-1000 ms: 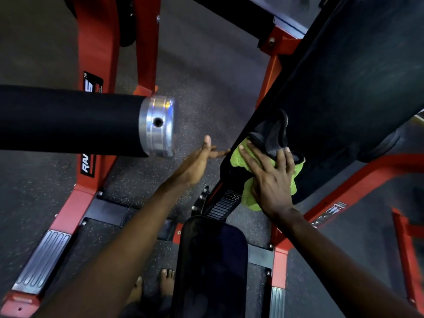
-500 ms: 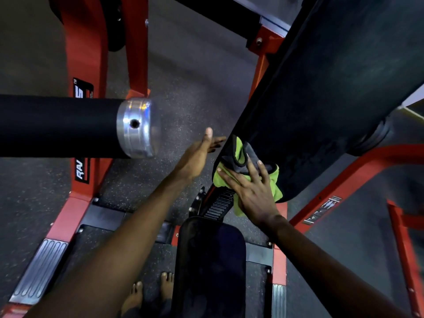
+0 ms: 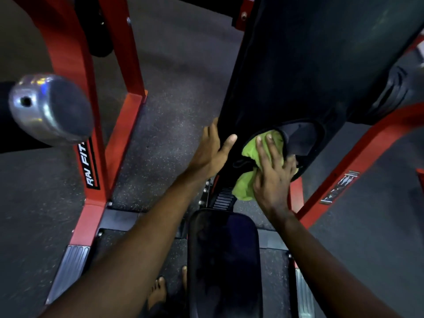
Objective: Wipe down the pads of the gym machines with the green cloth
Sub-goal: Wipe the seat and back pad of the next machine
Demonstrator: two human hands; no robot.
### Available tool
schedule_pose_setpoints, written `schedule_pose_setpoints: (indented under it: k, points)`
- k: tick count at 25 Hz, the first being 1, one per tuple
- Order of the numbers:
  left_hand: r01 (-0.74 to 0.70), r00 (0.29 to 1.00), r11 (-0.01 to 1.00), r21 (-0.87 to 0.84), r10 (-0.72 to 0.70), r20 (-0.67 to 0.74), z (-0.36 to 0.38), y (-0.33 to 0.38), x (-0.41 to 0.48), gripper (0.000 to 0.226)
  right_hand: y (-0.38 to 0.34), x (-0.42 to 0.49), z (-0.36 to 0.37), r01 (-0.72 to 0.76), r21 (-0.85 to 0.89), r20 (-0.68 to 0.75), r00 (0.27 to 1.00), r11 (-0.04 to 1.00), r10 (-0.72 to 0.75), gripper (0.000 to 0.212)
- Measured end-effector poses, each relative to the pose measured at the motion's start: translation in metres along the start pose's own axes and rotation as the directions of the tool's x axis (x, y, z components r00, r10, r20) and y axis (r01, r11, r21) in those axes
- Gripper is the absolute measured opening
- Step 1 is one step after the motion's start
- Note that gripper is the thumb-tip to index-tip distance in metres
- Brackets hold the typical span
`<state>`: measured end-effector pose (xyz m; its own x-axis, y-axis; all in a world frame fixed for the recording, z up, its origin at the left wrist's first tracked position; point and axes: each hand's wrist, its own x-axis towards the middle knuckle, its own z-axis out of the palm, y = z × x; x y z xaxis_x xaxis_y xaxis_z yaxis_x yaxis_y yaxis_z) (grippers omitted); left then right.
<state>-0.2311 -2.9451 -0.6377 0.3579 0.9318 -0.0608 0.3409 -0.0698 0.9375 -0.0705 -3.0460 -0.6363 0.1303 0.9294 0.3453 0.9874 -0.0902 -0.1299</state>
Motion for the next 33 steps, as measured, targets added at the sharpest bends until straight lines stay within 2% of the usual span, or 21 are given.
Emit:
schedule_pose_setpoints:
  k: [3, 5, 6, 8, 10, 11, 13, 16, 18, 20, 22, 24, 26, 28, 29, 31, 33]
  points:
    - [-0.032, 0.999, 0.999, 0.019, 0.033, -0.044, 0.001, 0.0, -0.002, 0.072, 0.002, 0.002, 0.0, 0.144, -0.048, 0.019, 0.989, 0.988, -0.144, 0.09]
    - [0.036, 0.999, 0.998, 0.044, -0.036, 0.0, 0.003, -0.002, 0.0, 0.071, 0.016, 0.002, -0.006, 0.204, -0.083, 0.022, 0.979, 0.975, -0.203, 0.093]
    - [0.067, 0.998, 0.996, 0.056, -0.068, 0.015, 0.003, 0.0, -0.002, 0.073, 0.016, 0.002, -0.01, 0.166, -0.063, 0.002, 0.986, 0.984, -0.166, 0.094]
    - [0.045, 0.999, 0.999, 0.0, -0.045, 0.02, 0.0, -0.002, -0.001, 0.073, 0.003, 0.015, -0.018, -0.001, 0.073, -0.078, 0.997, 0.997, 0.006, 0.091]
    - [0.064, 0.998, 0.984, -0.165, -0.058, 0.038, -0.007, -0.003, 0.0, 0.064, -0.019, 0.041, -0.026, -0.082, 0.174, -0.16, 0.981, 0.981, 0.11, 0.087]
    - [0.093, 0.995, 0.963, -0.254, -0.079, 0.065, -0.013, 0.0, 0.0, 0.061, -0.027, 0.053, -0.028, -0.074, 0.153, -0.193, 0.976, 0.985, 0.104, 0.086]
    - [0.164, 0.985, 0.926, -0.339, -0.135, 0.108, -0.022, 0.008, 0.0, 0.065, -0.033, 0.063, -0.025, 0.0, 0.043, -0.213, 0.977, 0.999, 0.009, 0.084]
    - [0.176, 0.984, 0.917, -0.358, -0.152, 0.094, -0.026, 0.014, -0.002, 0.07, -0.027, 0.04, -0.01, 0.208, -0.123, -0.107, 0.969, 0.97, -0.221, 0.078]
    - [0.165, 0.986, 0.916, -0.366, -0.144, 0.085, -0.024, 0.016, -0.003, 0.063, -0.021, 0.021, 0.001, 0.235, -0.155, -0.04, 0.969, 0.96, -0.243, 0.08]
    - [0.166, 0.986, 0.917, -0.362, -0.148, 0.079, -0.023, 0.012, -0.001, 0.066, -0.013, 0.004, 0.012, 0.224, -0.166, 0.004, 0.974, 0.96, -0.227, 0.088]
    - [0.108, 0.994, 0.951, -0.289, -0.097, 0.052, -0.02, 0.007, 0.0, 0.076, -0.003, -0.014, 0.022, 0.262, -0.186, 0.022, 0.965, 0.947, -0.262, 0.096]
    - [0.063, 0.997, 0.99, -0.124, -0.068, -0.041, -0.009, 0.006, -0.004, 0.078, 0.01, -0.027, 0.028, 0.304, -0.187, 0.034, 0.952, 0.934, -0.303, 0.094]
    - [0.086, 0.984, 0.995, -0.04, -0.091, -0.154, 0.008, 0.012, -0.008, 0.074, 0.022, -0.031, 0.026, 0.221, -0.129, 0.016, 0.975, 0.967, -0.22, 0.084]
    - [0.097, 0.963, 0.994, -0.053, -0.108, -0.248, 0.019, 0.022, -0.009, 0.07, 0.027, -0.028, 0.02, -0.004, 0.006, -0.037, 0.999, 1.0, 0.005, 0.085]
    - [0.073, 0.95, 0.995, -0.063, -0.088, -0.299, 0.021, 0.027, -0.006, 0.068, 0.029, -0.024, 0.016, -0.128, 0.106, -0.06, 0.989, 0.986, 0.135, 0.087]
    - [-0.031, 0.935, 0.998, -0.061, 0.007, -0.355, 0.02, 0.036, 0.002, 0.064, 0.032, -0.013, 0.007, -0.261, 0.261, -0.11, 0.949, 0.929, 0.297, 0.091]
    - [-0.194, 0.905, 0.981, -0.033, 0.166, -0.392, 0.017, 0.05, 0.015, 0.059, 0.034, 0.005, -0.007, -0.267, 0.32, -0.196, 0.92, 0.909, 0.339, 0.089]
